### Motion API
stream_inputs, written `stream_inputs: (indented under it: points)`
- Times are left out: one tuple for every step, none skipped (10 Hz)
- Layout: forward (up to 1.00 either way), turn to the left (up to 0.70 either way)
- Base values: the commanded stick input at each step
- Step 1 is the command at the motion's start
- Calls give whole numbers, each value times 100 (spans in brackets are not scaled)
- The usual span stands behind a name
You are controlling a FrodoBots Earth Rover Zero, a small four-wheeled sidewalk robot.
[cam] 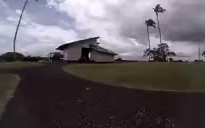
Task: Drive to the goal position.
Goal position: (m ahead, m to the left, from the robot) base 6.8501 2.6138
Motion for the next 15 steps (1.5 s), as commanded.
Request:
stream_inputs:
  points:
    - [70,2]
    - [70,17]
    - [70,29]
    - [70,35]
    - [70,35]
    - [70,35]
    - [70,35]
    - [70,35]
    - [70,35]
    - [70,35]
    - [70,35]
    - [70,35]
    - [70,35]
    - [70,29]
    - [70,16]
